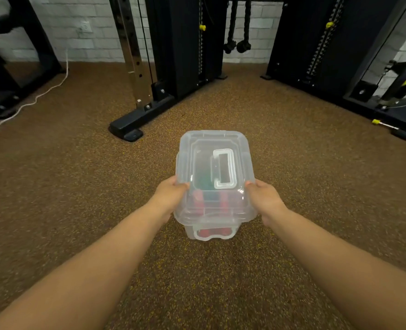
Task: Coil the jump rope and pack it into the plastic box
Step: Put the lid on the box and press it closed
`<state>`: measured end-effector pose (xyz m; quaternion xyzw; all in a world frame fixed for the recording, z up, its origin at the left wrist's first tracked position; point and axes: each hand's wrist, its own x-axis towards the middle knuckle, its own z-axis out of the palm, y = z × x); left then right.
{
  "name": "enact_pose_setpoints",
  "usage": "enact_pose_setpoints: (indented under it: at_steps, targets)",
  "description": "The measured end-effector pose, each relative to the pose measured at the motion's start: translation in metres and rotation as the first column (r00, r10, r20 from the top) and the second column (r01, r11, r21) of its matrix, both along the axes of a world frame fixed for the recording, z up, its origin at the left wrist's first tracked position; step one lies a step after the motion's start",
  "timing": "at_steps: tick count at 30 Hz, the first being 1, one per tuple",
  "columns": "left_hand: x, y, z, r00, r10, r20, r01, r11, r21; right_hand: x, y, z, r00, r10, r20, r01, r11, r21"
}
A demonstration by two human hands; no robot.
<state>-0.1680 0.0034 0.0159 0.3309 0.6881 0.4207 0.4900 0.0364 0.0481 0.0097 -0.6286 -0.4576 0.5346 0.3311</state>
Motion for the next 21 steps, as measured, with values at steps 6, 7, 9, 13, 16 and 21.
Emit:
enact_pose_setpoints:
  at_steps: [6,7,9,13,16,21]
  targets:
    - [-0.004,0.001,-0.016,0.996,0.083,-0.041,-0.085,0.996,-0.033,-0.003,0.004,-0.017,0.998,0.027,0.055,-0.026,1.0,-0.01]
    - [-0.005,0.001,-0.018,0.994,0.098,-0.04,-0.099,0.994,-0.035,-0.003,0.005,-0.018,0.998,0.027,0.052,-0.027,1.0,-0.011]
    - [-0.006,0.002,-0.02,0.991,0.131,-0.035,-0.133,0.99,-0.044,-0.002,0.007,-0.02,0.998,0.03,0.059,-0.03,1.0,-0.005]
    - [-0.011,0.005,-0.022,0.982,0.188,0.001,-0.188,0.978,-0.087,-0.001,0.013,-0.024,0.995,0.053,0.081,-0.053,0.999,0.002]
    - [-0.016,0.005,-0.022,0.979,0.197,0.042,-0.189,0.969,-0.157,0.0,0.017,-0.024,0.993,0.081,0.086,-0.08,0.997,-0.02]
    - [-0.018,0.003,-0.015,0.985,0.142,0.095,-0.117,0.966,-0.231,0.002,0.017,-0.024,0.985,0.116,0.13,-0.112,0.993,-0.04]
